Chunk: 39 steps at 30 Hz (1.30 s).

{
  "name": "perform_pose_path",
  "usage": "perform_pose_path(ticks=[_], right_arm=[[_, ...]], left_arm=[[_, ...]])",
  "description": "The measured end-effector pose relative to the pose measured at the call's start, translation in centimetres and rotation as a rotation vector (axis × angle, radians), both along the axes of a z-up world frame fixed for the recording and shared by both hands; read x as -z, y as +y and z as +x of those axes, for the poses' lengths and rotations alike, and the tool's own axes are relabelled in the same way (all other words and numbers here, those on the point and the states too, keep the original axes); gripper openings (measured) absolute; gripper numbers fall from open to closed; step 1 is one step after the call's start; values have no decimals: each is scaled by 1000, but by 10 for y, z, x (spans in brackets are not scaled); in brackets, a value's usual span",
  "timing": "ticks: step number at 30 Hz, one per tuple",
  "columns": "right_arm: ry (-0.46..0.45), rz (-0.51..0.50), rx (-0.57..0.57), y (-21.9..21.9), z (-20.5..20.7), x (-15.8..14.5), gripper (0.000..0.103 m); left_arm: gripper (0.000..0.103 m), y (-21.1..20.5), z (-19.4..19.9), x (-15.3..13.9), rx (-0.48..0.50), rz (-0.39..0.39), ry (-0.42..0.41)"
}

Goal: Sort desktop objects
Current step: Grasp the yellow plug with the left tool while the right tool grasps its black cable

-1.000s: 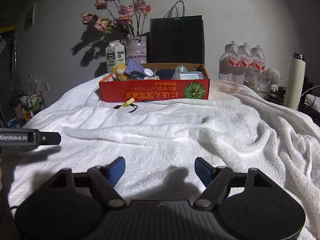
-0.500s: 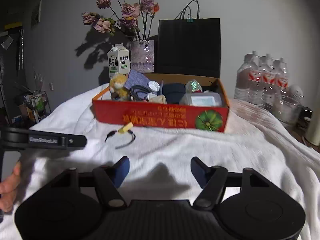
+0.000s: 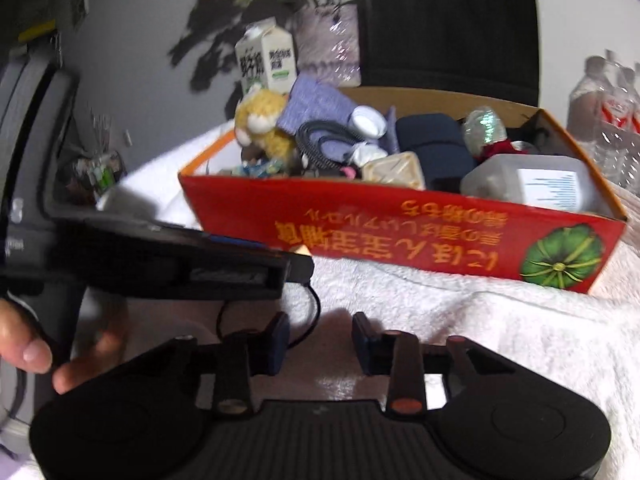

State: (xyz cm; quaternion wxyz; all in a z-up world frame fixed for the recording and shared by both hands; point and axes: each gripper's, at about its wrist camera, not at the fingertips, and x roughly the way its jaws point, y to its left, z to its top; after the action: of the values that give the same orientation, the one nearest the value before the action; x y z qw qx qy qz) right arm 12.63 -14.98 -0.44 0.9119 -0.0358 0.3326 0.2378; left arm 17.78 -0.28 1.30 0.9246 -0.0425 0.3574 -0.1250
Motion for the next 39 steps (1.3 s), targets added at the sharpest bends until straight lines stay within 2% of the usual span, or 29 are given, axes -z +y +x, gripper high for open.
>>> perform_pose_path(ticks=[2, 7, 12, 15, 20, 25, 28, 30, 32, 34, 39], right_arm=[[-15, -24, 2, 3, 0, 0, 3], [-24, -88, 22, 3, -10, -4, 0], [-73, -68, 92, -17, -29, -17, 0], [-119, -20, 136, -34, -49, -32, 0], [-181, 12, 156, -51, -91, -55, 0], [-244, 28, 143, -62, -141, -72, 0], [-250, 33, 135, -73, -164, -72, 0], [-247, 46, 124, -79, -166, -66, 2], [-210, 94, 151, -86, -155, -58, 26], [-137, 150, 173, -91, -132, -46, 38], [15, 227, 204, -84, -80, -19, 37]], left_arm=[[22, 0, -3, -1, -5, 9, -4], [21, 10, -27, -9, -64, -13, -3], [21, 16, -68, -35, -104, -46, -49], [21, 15, -91, -52, -117, -55, -78], [21, 5, -123, -69, -122, -23, -96], [21, -1, -159, -75, -141, -14, -105], [21, 1, -181, -70, -151, -25, -105], [21, 3, -188, -63, -162, -31, -87], [21, 4, -192, -55, -163, -34, -66], [21, 5, -193, -48, -167, -31, -49], [21, 7, -198, -39, -172, -27, -49]])
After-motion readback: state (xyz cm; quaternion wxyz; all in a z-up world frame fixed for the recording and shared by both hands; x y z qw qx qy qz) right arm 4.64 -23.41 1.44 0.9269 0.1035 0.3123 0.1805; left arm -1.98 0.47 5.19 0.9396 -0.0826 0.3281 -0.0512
